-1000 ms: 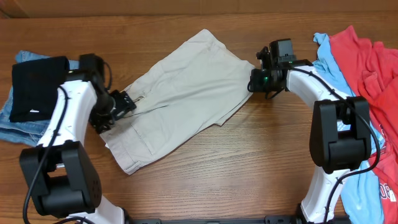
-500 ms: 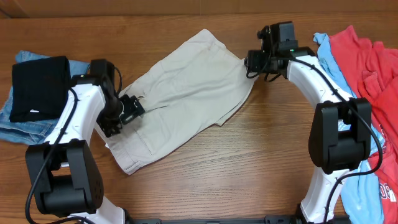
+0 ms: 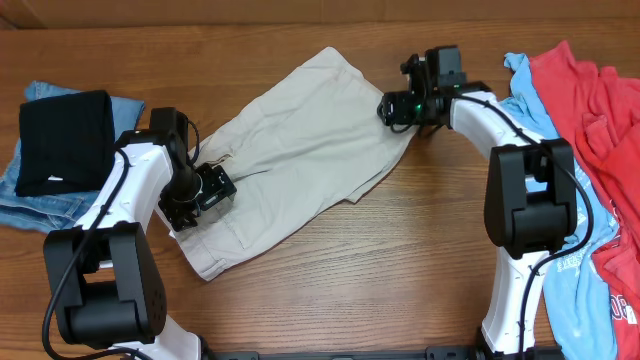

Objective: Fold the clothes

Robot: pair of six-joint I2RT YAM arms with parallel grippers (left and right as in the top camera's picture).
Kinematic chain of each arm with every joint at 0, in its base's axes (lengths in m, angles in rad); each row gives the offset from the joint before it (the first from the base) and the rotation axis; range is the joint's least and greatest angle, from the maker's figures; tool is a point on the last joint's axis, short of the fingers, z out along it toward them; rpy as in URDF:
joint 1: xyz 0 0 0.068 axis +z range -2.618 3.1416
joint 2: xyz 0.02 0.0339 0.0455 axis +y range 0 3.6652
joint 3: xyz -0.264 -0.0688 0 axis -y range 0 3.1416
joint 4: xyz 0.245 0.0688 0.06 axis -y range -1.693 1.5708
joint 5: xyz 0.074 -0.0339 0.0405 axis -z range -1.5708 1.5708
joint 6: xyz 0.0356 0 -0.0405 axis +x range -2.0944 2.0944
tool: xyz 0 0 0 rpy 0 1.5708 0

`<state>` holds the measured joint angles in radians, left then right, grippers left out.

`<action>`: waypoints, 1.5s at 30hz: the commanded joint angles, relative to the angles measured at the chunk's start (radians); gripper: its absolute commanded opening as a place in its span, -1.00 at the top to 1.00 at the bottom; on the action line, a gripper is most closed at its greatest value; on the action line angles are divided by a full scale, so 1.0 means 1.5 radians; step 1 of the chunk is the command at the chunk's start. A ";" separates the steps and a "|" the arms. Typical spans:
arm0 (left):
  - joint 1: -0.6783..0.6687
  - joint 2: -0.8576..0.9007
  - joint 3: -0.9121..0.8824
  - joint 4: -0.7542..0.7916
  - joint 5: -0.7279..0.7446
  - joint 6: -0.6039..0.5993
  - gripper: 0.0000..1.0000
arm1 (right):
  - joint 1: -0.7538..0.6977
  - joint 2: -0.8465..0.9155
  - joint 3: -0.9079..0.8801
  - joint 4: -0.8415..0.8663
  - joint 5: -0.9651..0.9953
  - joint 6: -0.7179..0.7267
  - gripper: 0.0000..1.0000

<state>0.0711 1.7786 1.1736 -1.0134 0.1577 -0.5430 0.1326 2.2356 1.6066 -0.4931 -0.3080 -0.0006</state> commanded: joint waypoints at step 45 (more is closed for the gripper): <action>-0.013 0.026 -0.004 0.187 0.023 0.013 -0.71 | -0.063 -0.114 0.059 -0.268 0.007 -0.054 -0.01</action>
<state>0.0586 1.8023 1.1713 -0.7227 0.1909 -0.5426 0.0010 2.0937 1.6718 -0.9169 -0.2253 -0.0143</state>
